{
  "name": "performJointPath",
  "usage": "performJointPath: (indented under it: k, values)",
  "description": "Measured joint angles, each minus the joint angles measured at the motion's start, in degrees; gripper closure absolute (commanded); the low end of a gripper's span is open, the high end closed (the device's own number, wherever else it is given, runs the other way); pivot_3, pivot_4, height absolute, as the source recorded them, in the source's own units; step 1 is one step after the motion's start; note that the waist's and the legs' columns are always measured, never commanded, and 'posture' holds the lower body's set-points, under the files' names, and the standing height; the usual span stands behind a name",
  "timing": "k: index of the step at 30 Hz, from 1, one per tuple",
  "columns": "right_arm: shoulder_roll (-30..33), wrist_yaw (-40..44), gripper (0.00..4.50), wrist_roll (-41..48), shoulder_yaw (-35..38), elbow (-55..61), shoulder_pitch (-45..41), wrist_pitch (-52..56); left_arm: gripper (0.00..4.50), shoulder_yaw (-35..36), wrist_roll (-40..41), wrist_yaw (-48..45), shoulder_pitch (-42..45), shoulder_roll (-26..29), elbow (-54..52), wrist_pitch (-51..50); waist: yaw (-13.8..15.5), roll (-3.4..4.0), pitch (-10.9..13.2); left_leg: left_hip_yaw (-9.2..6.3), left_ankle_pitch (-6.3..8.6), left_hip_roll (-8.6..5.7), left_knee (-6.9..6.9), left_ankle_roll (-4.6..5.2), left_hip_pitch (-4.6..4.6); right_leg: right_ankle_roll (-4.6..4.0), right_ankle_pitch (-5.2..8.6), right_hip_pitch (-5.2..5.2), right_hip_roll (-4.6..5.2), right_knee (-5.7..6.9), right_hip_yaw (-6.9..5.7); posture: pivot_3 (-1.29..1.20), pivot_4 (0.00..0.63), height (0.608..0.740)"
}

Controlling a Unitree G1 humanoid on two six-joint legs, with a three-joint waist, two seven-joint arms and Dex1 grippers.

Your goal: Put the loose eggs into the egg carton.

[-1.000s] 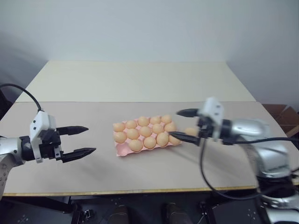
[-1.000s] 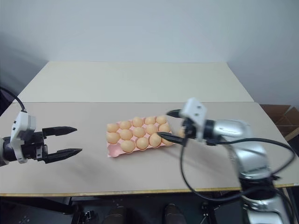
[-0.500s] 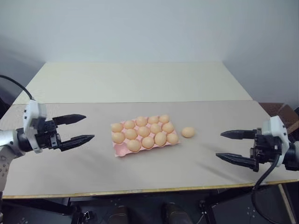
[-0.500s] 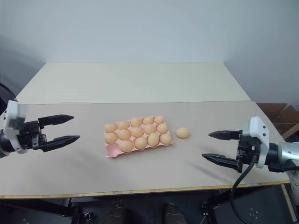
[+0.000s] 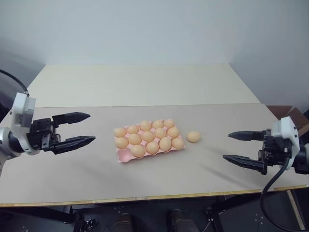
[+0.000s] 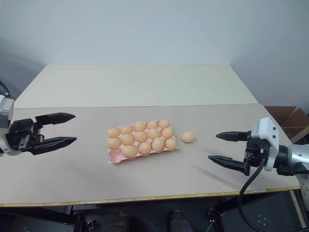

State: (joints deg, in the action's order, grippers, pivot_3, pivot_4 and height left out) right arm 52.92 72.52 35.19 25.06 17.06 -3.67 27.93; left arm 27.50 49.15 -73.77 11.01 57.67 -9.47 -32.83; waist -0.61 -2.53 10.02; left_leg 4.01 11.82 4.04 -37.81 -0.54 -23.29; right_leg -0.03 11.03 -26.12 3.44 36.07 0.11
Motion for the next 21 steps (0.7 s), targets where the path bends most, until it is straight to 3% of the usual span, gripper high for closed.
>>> performJointPath:
  k: [8,13,21]
  values:
    - [-1.7,-6.2,0.02,-8.2,-13.3,-4.9,-11.0,-2.9,0.00,0.4,0.0,0.0,-0.7,-0.3,-0.2,0.0,-0.3,-0.01,0.0,0.05,0.00,0.00,-0.01,0.00,0.03,0.01,-0.01,-0.03,-0.01,0.02,0.05,0.00,0.150,0.740]
    - [-7.4,-12.0,0.02,-20.8,-26.2,-17.2,-22.3,-8.7,0.00,0.2,0.0,0.0,-0.5,-0.3,-0.4,0.1,-0.3,-0.01,0.0,0.08,0.00,-0.01,0.00,0.00,-0.02,0.00,-0.01,-0.08,-0.03,0.03,0.07,0.00,0.150,0.740]
    - [-13.4,-16.4,0.02,-34.4,-37.7,-34.6,-32.9,-16.1,0.00,0.5,0.0,0.1,-2.0,-0.4,-1.2,0.0,-0.2,-0.01,0.0,0.09,-0.01,-0.03,-0.01,0.01,-0.08,0.01,-0.03,-0.09,-0.01,0.02,0.08,0.00,0.150,0.740]
